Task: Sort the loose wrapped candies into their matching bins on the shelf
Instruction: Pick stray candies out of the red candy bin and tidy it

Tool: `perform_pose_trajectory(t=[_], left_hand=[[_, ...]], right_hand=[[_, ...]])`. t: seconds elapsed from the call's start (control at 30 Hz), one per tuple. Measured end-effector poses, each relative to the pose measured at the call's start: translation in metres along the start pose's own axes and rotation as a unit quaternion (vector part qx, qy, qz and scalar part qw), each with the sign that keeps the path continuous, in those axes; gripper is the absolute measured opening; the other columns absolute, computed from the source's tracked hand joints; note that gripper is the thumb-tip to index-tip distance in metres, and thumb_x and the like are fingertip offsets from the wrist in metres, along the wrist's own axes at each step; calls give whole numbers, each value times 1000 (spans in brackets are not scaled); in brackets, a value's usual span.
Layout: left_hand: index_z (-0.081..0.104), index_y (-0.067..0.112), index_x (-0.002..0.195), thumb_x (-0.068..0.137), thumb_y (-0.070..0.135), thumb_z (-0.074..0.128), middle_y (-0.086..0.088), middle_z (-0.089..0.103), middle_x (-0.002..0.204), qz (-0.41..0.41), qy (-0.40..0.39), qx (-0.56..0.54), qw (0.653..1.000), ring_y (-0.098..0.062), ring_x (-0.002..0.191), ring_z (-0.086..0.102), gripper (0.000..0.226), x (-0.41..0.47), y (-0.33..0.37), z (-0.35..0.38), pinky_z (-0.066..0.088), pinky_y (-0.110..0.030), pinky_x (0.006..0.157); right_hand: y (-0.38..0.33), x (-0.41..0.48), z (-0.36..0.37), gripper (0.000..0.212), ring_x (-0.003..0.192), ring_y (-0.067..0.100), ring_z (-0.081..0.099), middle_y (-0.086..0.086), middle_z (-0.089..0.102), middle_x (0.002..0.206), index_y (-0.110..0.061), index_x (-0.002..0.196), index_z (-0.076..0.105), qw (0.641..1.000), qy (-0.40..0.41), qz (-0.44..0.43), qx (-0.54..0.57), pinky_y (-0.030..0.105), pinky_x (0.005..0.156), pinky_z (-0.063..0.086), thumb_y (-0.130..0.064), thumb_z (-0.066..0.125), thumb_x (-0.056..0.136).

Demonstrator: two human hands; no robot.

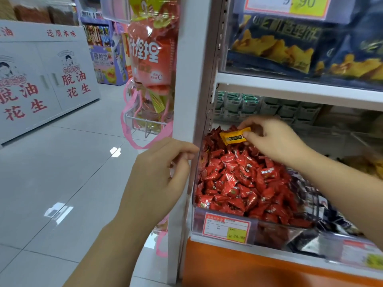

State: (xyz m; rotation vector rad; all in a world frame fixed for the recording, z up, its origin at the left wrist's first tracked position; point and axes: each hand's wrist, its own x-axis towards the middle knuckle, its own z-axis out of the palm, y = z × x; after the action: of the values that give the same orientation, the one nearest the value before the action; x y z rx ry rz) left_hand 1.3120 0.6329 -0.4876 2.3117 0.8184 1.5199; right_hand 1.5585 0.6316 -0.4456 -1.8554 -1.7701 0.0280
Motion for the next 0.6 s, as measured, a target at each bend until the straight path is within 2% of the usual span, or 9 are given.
perform_pose_trajectory(t=[0.07,0.13,0.2,0.27,0.4,0.5,0.6], left_hand=[[69,19,96,87,14,46,13,62,82,11,-14,-10,1000,3,77,54,24,-1,8,6,40,-7,71],[69,17,97,88,10,49,12,63,83,22,-31,-20,999,4,78,54,23,-1,17,15,39,-6,72],[70,17,97,87,6,52,11,64,84,26,-44,-30,998,3,80,56,24,-2,27,25,39,-5,71],[70,17,97,87,6,52,12,64,84,29,-56,-44,997,4,81,56,24,-1,36,39,38,-5,70],[69,20,99,88,10,51,15,62,86,27,-90,-68,993,4,81,57,23,2,51,71,38,-6,69],[69,20,99,90,8,53,15,63,89,27,-103,-60,993,-1,78,58,22,4,60,92,42,-11,70],[70,19,100,90,3,56,14,63,89,31,-112,-55,992,1,82,57,23,7,66,106,41,-7,75]], right_hand=[[4,-21,-8,22,60,-5,61,-5,66,79,-28,94,62,997,35,10,66,13,55,45,-8,55,91],[11,-42,-19,23,63,-1,60,-1,66,84,-30,90,62,994,72,20,85,12,54,42,-7,56,91],[21,-61,-30,21,74,8,58,-1,62,92,-27,90,63,991,109,39,73,9,62,39,-7,58,90],[35,-81,-42,20,83,15,58,-3,59,95,-27,88,62,986,142,62,58,17,71,42,-6,60,89],[67,-118,-69,16,83,18,59,-2,61,96,-25,90,64,973,199,116,18,26,74,47,-9,62,88],[96,-138,-93,12,87,17,58,4,64,101,-15,96,68,956,247,155,-32,25,76,43,-8,62,88],[125,-151,-118,19,99,25,59,11,64,110,-8,104,69,935,282,190,-99,27,86,42,-5,61,87]])
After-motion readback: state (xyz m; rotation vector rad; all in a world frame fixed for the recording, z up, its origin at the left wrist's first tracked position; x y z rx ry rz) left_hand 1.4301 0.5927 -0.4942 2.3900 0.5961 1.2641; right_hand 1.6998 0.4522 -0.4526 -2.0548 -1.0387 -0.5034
